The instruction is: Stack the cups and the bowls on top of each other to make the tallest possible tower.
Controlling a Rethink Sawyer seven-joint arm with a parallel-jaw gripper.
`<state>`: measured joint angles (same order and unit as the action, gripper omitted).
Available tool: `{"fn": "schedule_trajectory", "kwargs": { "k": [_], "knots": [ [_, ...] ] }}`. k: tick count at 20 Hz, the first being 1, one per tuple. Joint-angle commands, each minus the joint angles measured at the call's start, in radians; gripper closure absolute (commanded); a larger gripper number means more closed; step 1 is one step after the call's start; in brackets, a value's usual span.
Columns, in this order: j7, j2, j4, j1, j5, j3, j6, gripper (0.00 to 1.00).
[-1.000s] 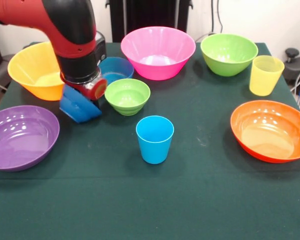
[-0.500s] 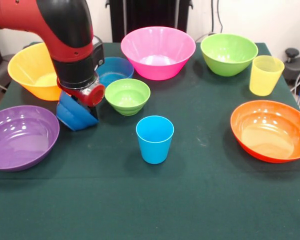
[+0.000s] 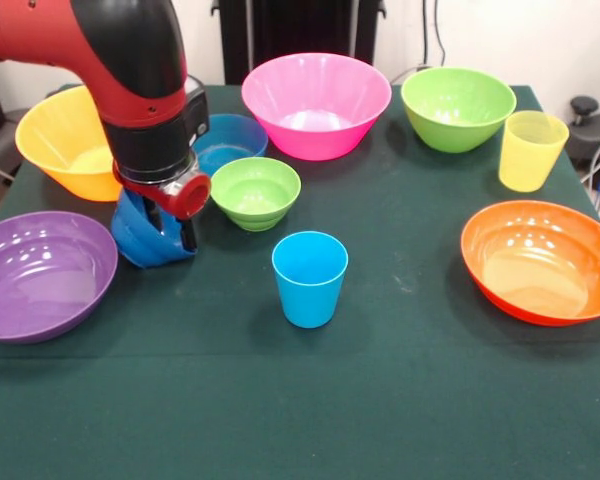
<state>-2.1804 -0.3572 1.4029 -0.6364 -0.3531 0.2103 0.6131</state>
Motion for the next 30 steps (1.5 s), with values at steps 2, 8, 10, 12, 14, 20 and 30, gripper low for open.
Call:
{"fn": "schedule_trajectory", "kwargs": {
  "k": [2,8,10,12,14,20,30],
  "knots": [
    [0.095,0.028,-0.058,0.038,0.004,0.080,0.090,0.00],
    [0.077,0.024,-0.062,0.044,0.026,0.075,0.123,0.00],
    [0.078,0.026,-0.069,0.045,0.032,0.075,0.135,0.00],
    [0.078,0.029,-0.078,0.047,0.038,0.074,0.149,0.00],
    [0.075,0.023,-0.076,0.049,0.044,0.073,0.159,0.00],
    [0.057,0.004,-0.079,0.057,0.067,0.077,0.185,0.00],
    [0.032,-0.032,-0.045,0.072,0.100,0.068,0.187,0.00]
  ]
}}
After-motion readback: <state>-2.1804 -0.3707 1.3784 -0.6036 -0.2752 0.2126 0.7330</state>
